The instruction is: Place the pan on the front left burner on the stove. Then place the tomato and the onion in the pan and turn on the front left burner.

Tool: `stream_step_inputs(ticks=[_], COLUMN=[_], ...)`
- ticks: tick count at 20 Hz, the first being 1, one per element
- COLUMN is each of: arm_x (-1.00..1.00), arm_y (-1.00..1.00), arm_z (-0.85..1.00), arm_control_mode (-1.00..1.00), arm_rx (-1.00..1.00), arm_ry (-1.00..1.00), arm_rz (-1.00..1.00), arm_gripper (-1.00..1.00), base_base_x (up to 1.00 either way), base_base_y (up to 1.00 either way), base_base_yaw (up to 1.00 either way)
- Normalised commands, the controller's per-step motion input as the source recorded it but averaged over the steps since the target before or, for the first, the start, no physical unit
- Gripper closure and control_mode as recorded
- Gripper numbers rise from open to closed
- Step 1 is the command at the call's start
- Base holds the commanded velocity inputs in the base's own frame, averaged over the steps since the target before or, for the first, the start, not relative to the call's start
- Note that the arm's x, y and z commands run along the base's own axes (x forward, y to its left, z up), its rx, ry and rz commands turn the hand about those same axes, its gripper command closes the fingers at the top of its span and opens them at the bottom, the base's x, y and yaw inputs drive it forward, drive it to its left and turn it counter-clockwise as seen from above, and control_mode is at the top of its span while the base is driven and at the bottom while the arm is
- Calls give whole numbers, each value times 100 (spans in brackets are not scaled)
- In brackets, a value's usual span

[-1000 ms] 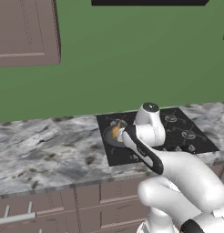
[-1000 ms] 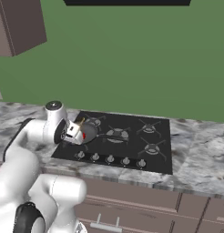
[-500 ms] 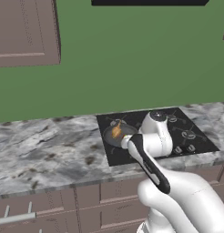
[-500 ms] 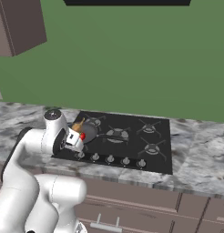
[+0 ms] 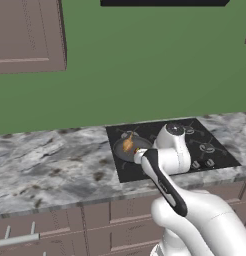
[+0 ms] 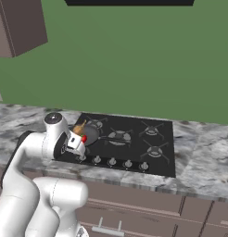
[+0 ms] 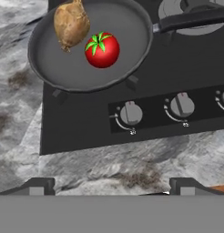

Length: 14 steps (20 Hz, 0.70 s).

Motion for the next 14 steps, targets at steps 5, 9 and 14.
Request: stream_step_inputs(ticks=[5,9,14], arm_x=[0,0,0], arm_y=[0,0,0], arm_z=[-4,-8,-6], arm_control_mode=[-100,-100,-100], arm_rx=[0,0,0], arm_ry=[1,2,1], arm_rz=[-4,-13,-17], arm_gripper=[-100,-100,-100], base_base_x=[0,0,0], base_base_y=[0,0,0], base_base_yaw=[0,0,0])
